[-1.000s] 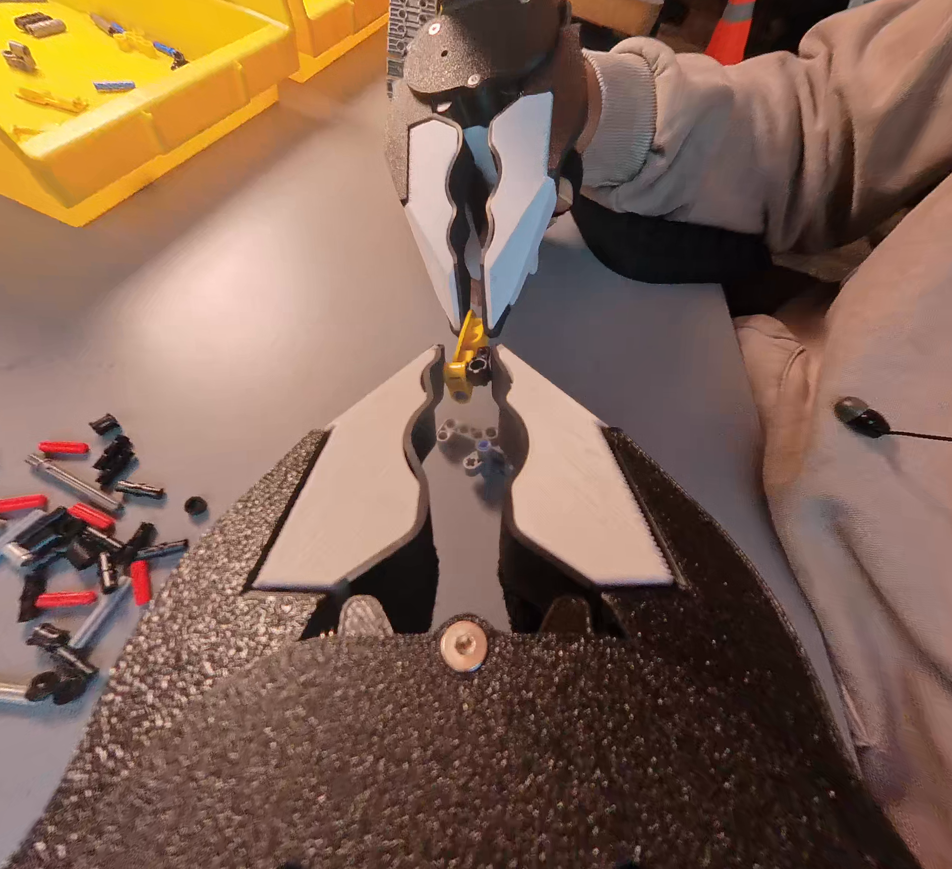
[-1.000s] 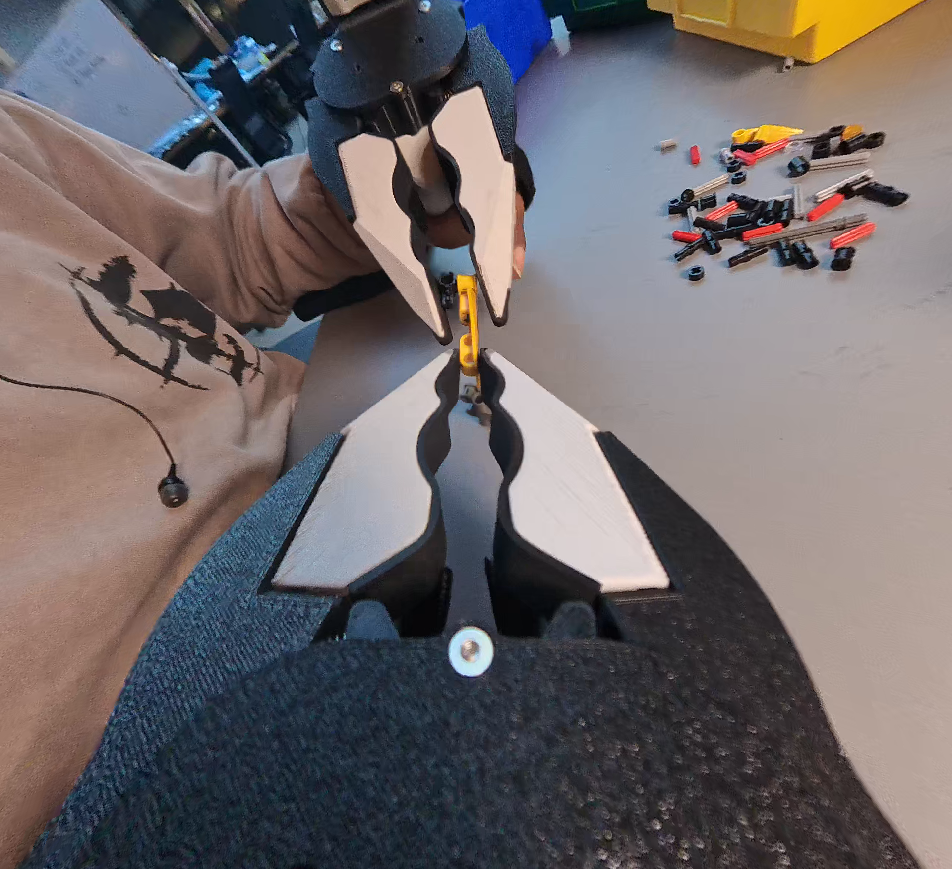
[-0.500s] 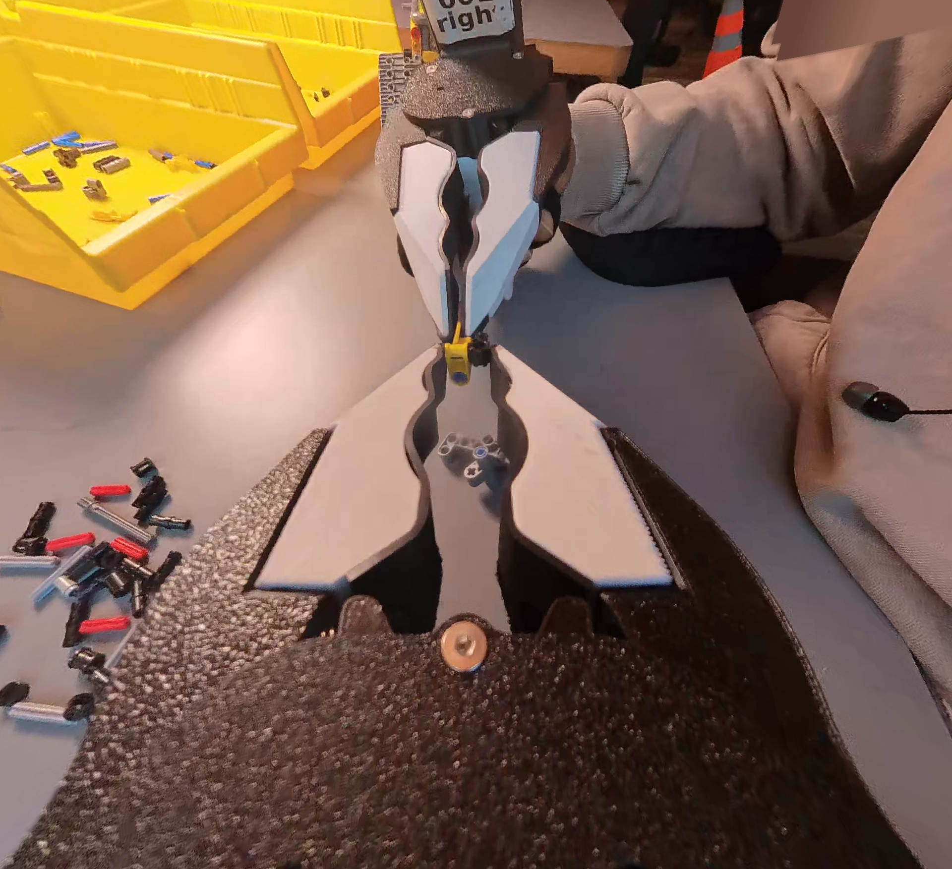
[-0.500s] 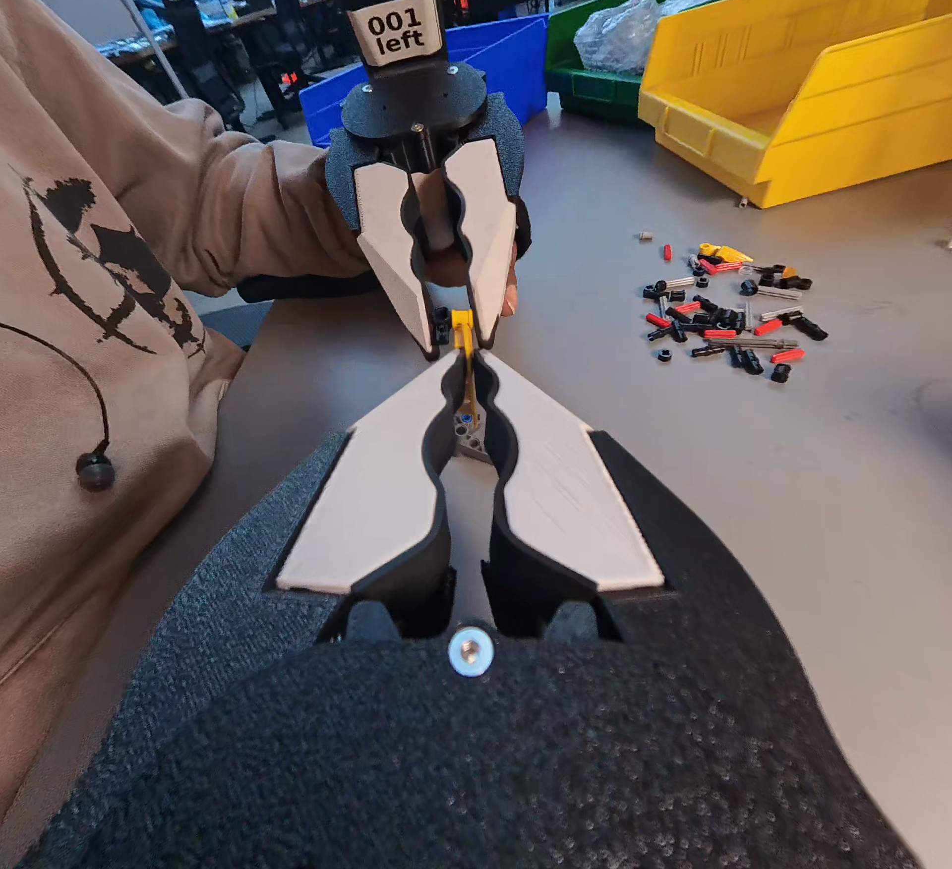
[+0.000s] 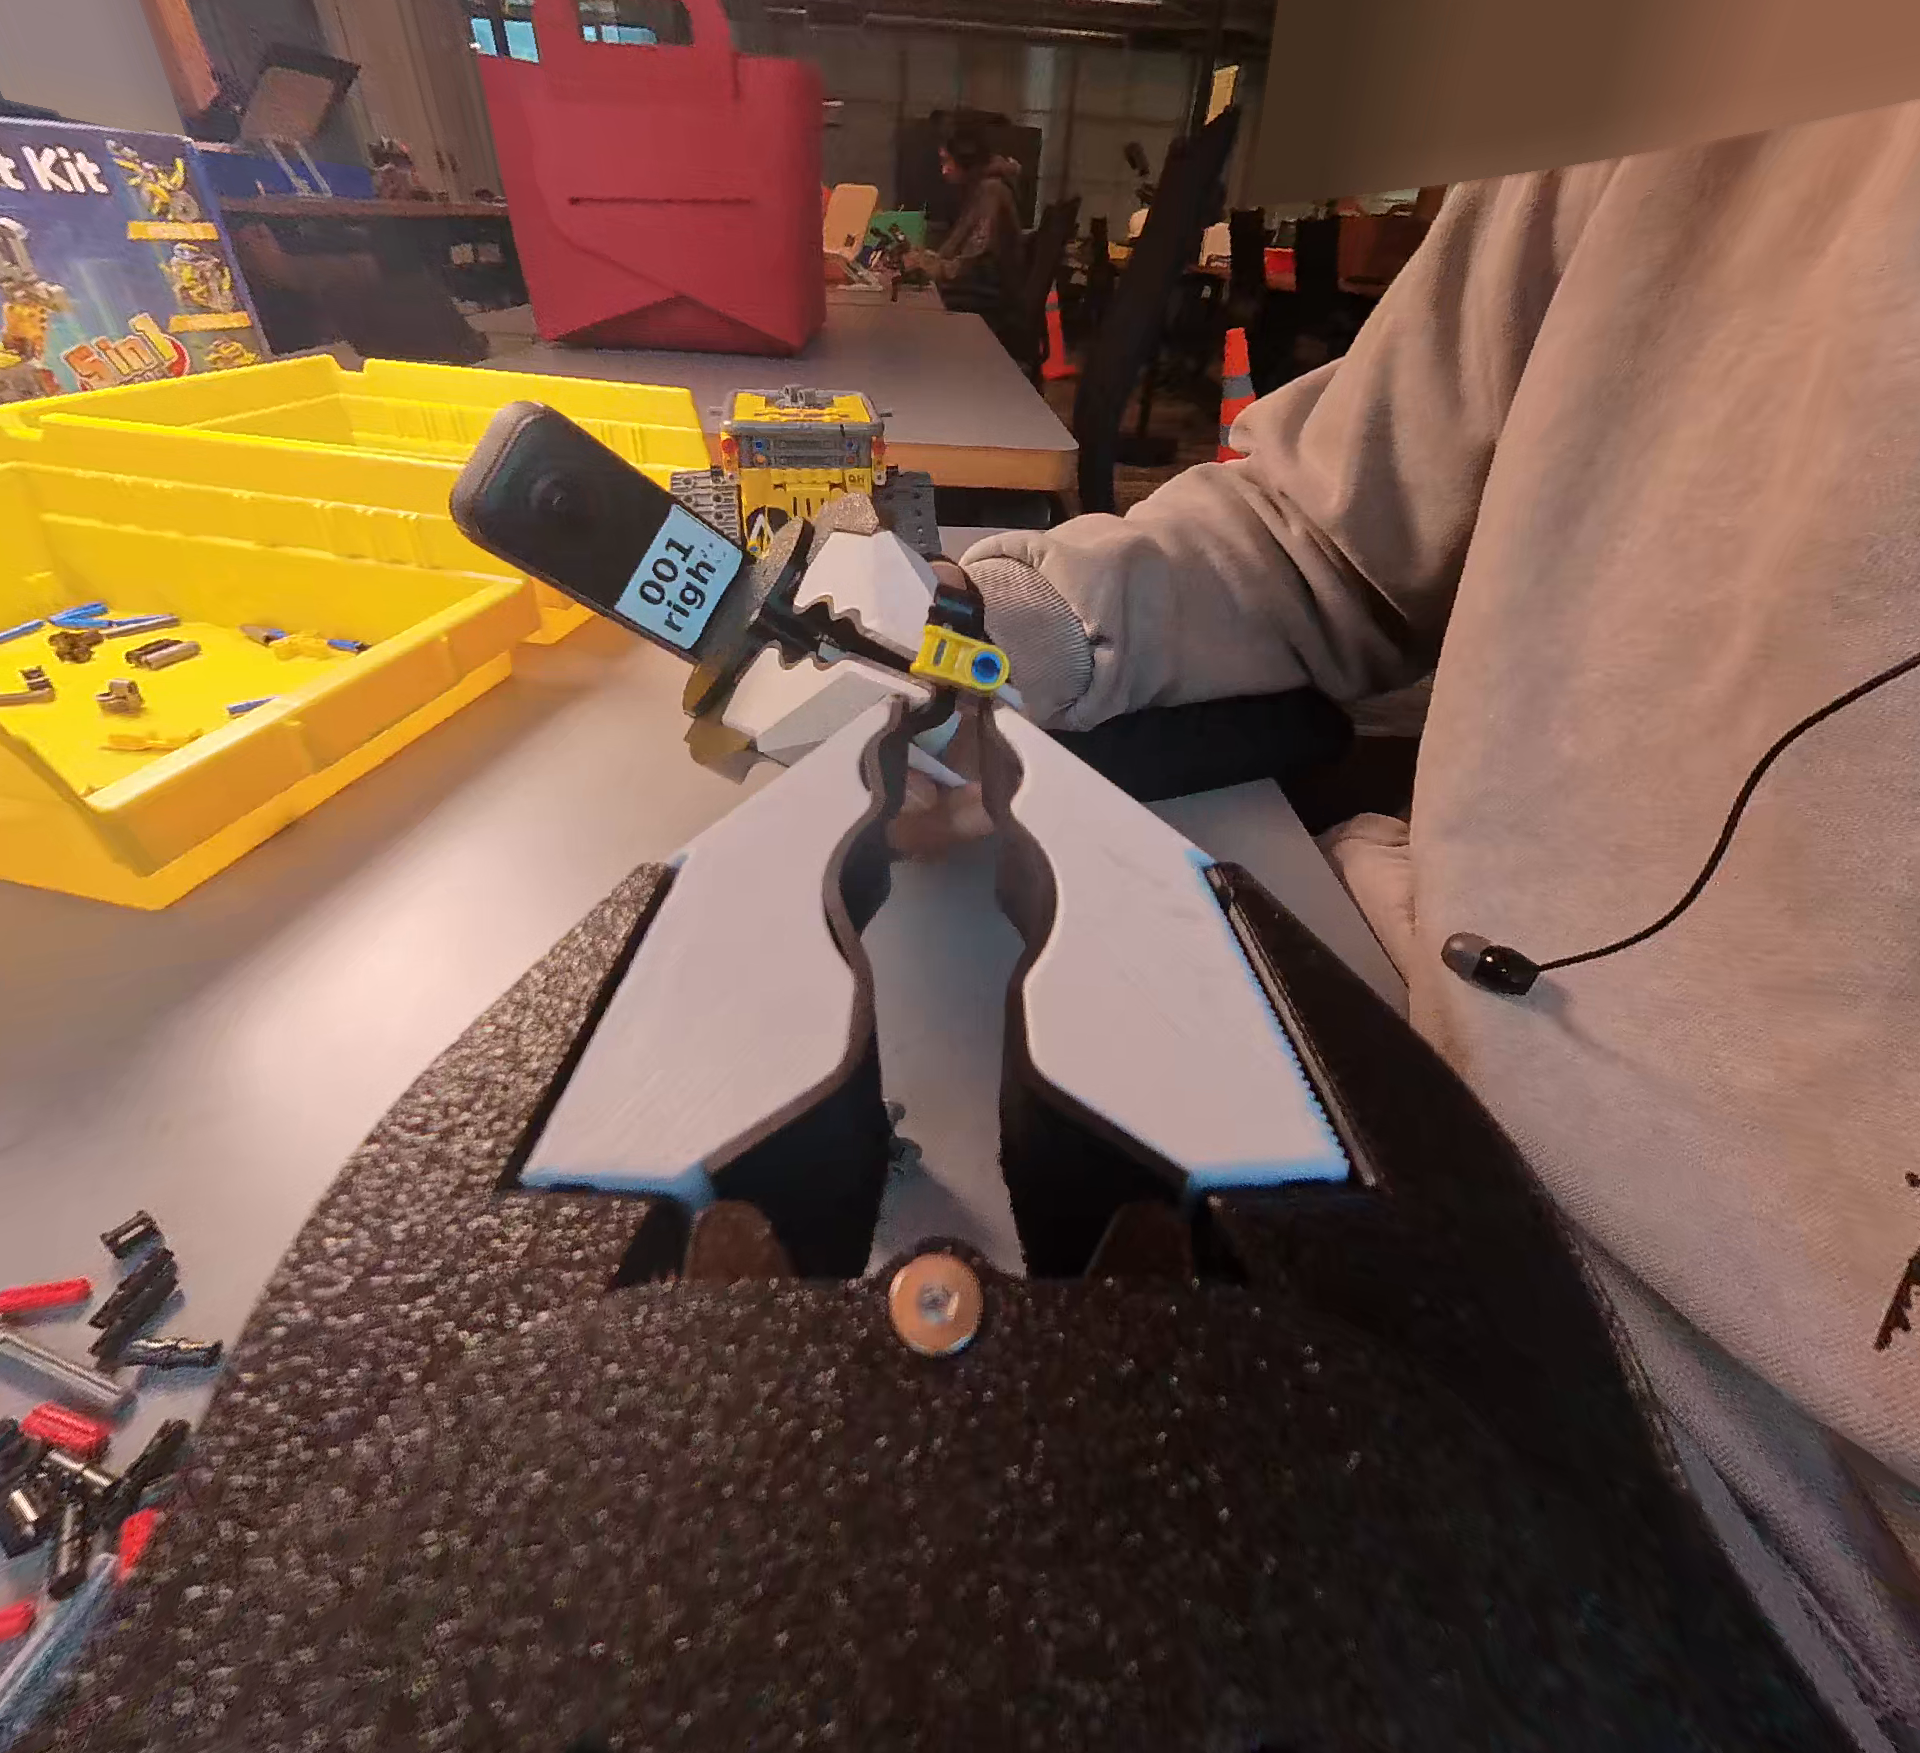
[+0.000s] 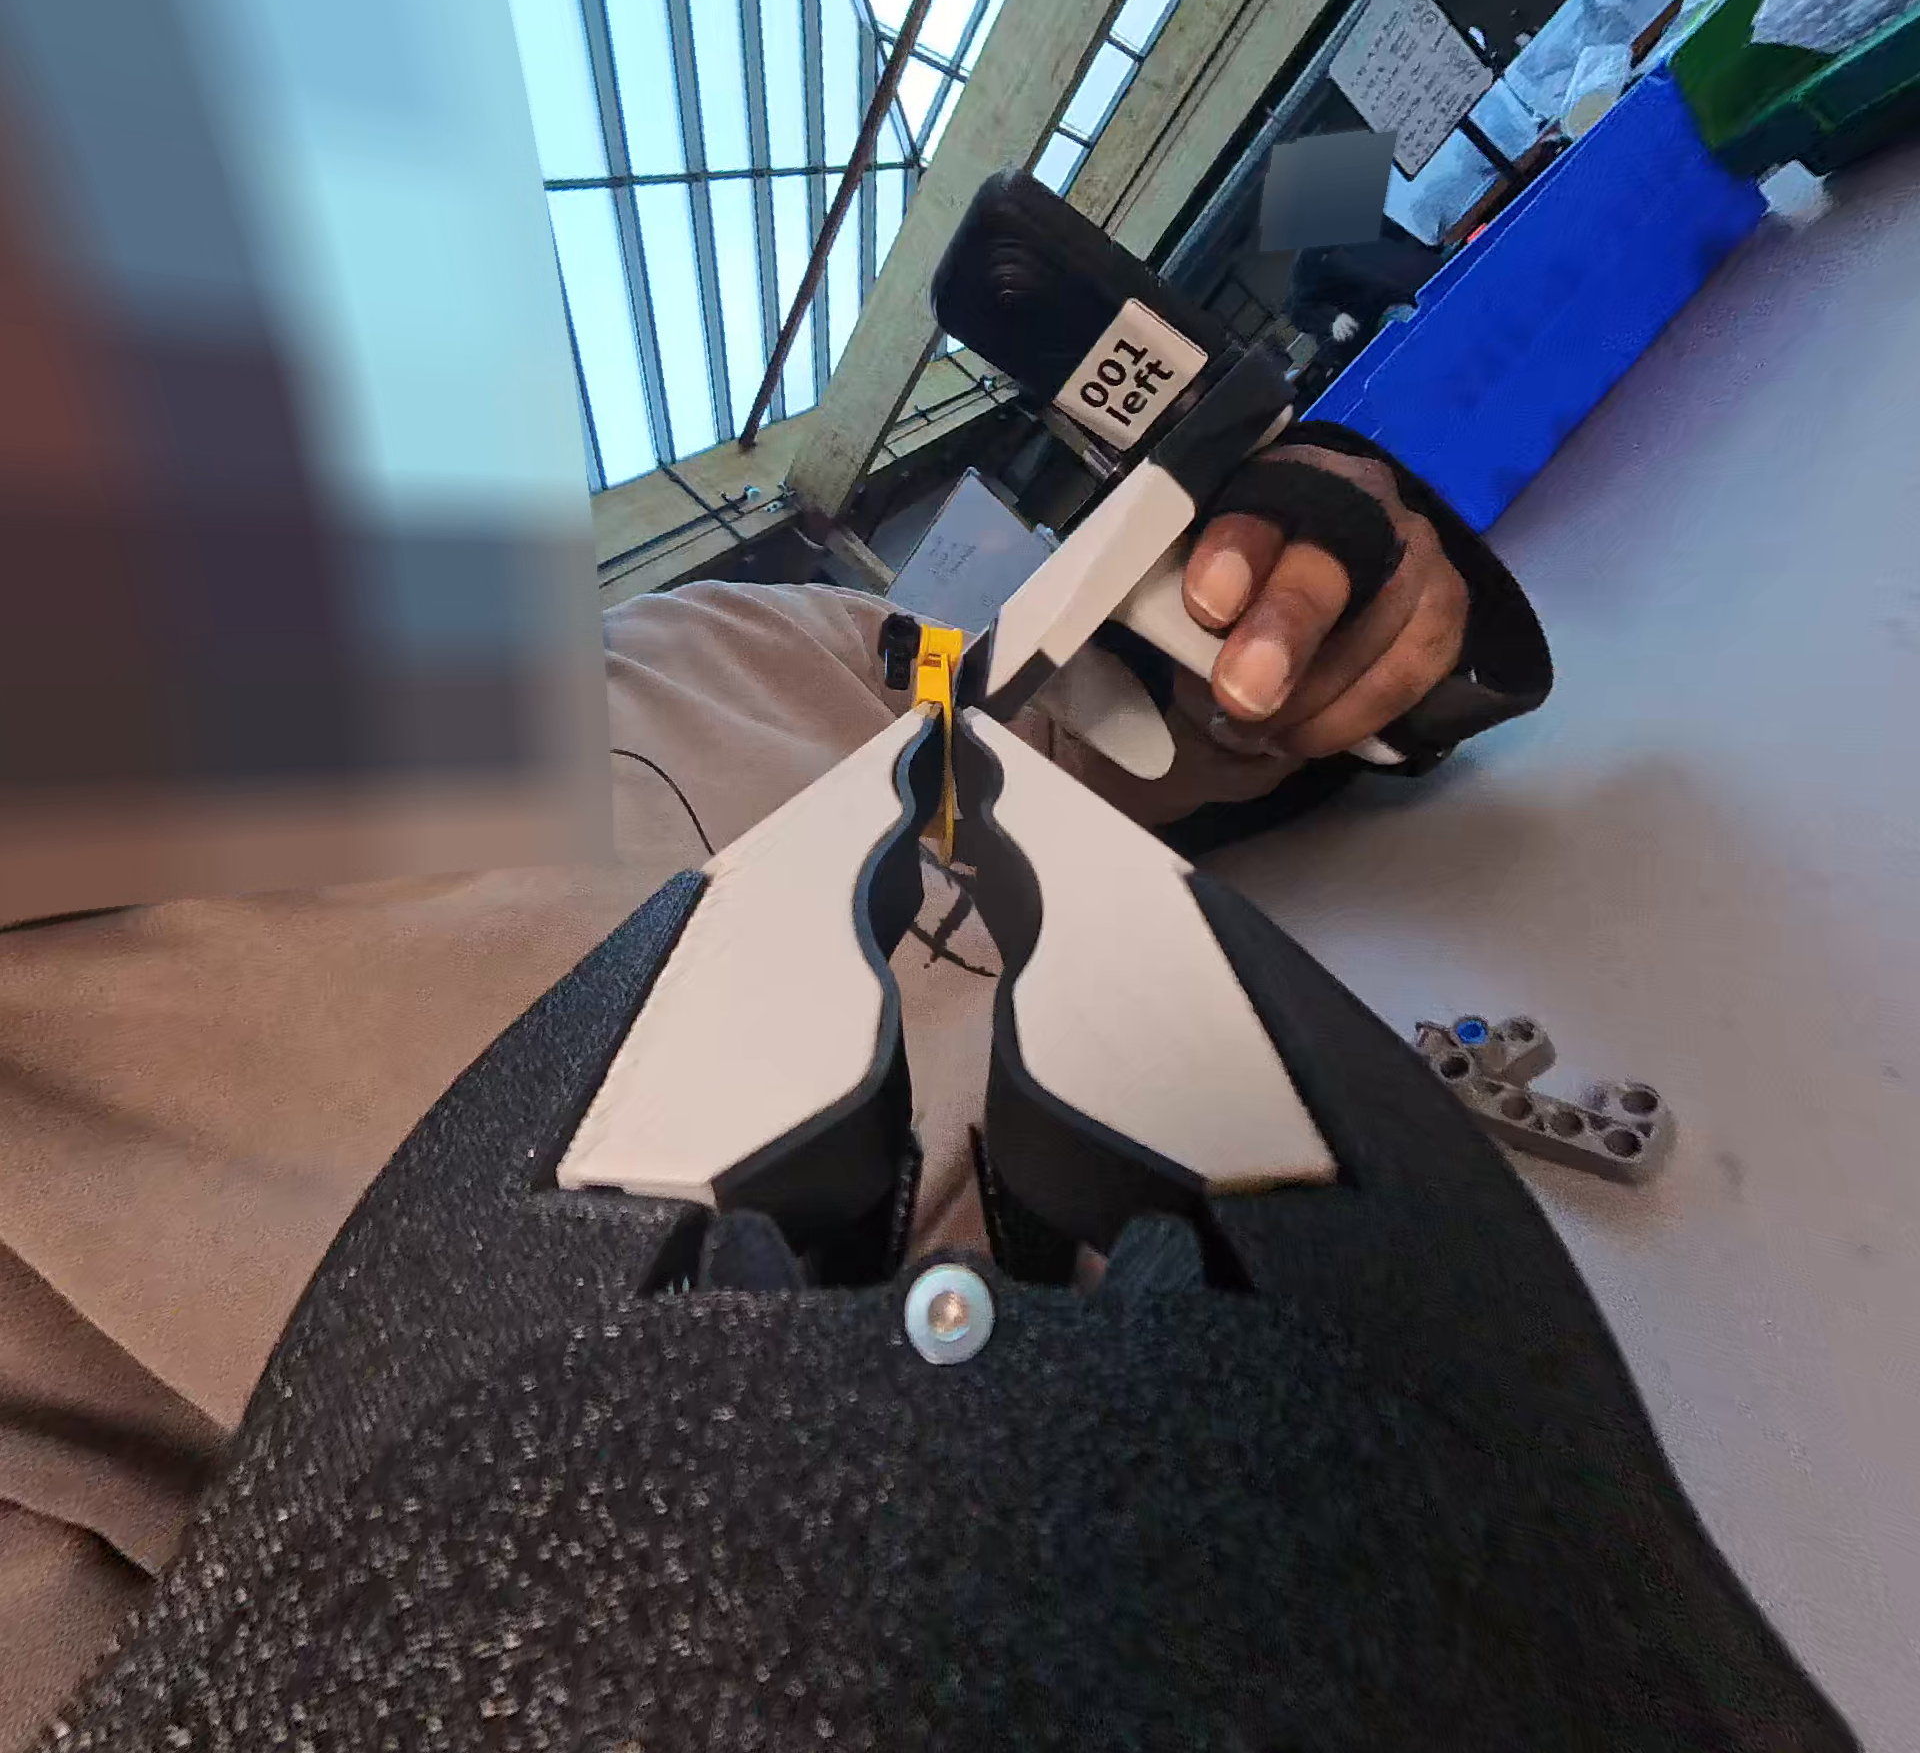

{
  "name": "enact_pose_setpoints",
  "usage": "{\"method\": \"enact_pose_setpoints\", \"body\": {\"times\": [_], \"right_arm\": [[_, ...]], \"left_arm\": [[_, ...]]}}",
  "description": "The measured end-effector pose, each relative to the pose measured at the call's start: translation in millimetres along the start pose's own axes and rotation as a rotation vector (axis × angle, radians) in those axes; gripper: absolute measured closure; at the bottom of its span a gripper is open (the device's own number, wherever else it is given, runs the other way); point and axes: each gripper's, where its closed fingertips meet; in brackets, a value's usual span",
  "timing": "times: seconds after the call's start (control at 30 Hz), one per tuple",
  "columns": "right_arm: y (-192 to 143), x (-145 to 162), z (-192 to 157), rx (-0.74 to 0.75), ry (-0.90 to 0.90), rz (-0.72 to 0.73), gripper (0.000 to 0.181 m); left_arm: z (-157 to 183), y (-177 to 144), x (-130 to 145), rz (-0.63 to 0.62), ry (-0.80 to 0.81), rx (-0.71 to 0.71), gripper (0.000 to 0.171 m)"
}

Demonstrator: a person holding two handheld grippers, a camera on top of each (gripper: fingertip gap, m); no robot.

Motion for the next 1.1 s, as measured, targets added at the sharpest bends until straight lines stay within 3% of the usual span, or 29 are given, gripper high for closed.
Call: {"method": "enact_pose_setpoints", "body": {"times": [0.13,0.23,0.47,0.53,0.63,0.7,0.77,0.8,0.9,0.97,1.1], "right_arm": [[0.7,-1.8,-0.4,0.004,0.002,0.017,0.181],[0.8,-4.9,-1.6,0.0,-0.004,0.035,0.181],[3.2,-0.9,0.9,0.012,-0.008,0.012,0.181],[-2.9,-6.3,10.5,0.136,-0.147,-0.014,0.172],[-21.8,-15.2,26.0,0.438,-0.533,-0.172,0.161],[-32.8,-19.0,31.9,0.606,-0.759,-0.29,0.146],[-33.0,-16.7,35.5,0.677,-0.842,-0.363,0.123],[-32.2,-16.0,37.7,0.702,-0.872,-0.385,0.125],[-26.2,-12.0,37.3,0.717,-0.965,-0.426,0.164],[-25.0,-10.4,34.9,0.701,-0.954,-0.426,0.178],[-25.5,-17.0,28.6,0.662,-0.87,-0.339,0.174]], "left_arm": [[0.4,-1.1,-3.2,0.028,-0.043,0.02,0.159],[3.7,-3.0,-10.4,0.076,-0.101,0.065,0.148],[1.0,-4.0,-12.4,0.061,-0.11,0.055,0.156],[-6.8,-5.3,-10.9,0.037,-0.144,0.032,0.156],[-29.0,-8.4,0.6,-0.026,-0.155,-0.069,0.156],[-41.1,-10.0,9.5,-0.068,-0.146,-0.123,0.156],[-46.5,-8.3,20.4,-0.116,-0.133,-0.152,0.156],[-46.4,-6.2,26.0,-0.141,-0.123,-0.157,0.156],[-42.2,0.4,38.9,-0.205,-0.088,-0.162,0.156],[-41.5,1.4,41.9,-0.222,-0.055,-0.172,0.156],[-40.3,-0.3,36.0,-0.198,-0.03,-0.171,0.156]]}}
Point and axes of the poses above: each gripper's, where its closed fingertips meet, y out along the fingers, x out of its underside, z = x × y across the jaws, and after that the axes turned 10 degrees about -x, right-handed
